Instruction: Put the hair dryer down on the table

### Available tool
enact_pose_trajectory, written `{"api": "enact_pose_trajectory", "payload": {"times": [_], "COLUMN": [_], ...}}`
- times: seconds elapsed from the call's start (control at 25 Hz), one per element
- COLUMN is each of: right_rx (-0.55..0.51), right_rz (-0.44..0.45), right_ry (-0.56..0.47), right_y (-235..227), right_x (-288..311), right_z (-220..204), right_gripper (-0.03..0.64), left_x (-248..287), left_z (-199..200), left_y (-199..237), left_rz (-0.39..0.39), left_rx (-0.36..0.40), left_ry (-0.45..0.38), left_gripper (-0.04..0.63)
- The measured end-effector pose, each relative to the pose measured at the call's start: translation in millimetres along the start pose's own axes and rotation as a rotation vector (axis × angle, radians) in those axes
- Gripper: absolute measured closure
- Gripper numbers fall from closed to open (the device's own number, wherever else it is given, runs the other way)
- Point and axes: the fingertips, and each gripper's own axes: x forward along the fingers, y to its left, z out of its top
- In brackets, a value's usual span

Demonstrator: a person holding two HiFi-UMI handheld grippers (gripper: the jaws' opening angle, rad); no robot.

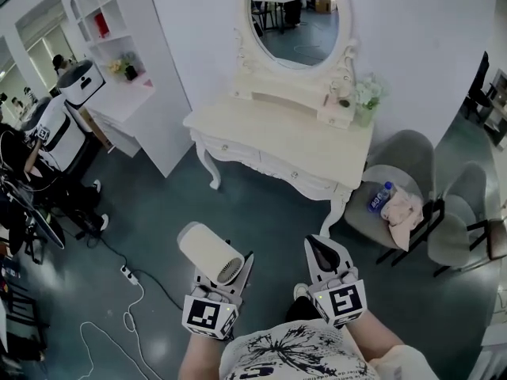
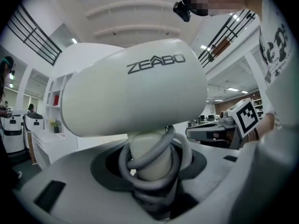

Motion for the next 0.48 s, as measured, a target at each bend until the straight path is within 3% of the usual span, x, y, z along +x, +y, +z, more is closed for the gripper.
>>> {"api": "enact_pose_trajectory", "payload": {"times": [0.28,0.48], "right_rx": [-0.027,-0.073], "right_rz": [0.060,0.068], "right_ry": [0.002,0.005], "right_y": [-93,-145], "right_x": [85,124], "right_z": [5,0], "right_gripper": [0.600,0.600], "left_x": [111,172], "left_z": [20,19], "left_y": [34,44], "left_rz": [0.094,0.096], "left_rx": [-0.014,-0.048], "left_ry": [-0.037,-0.032], "left_gripper": [0.364,0.364]}}
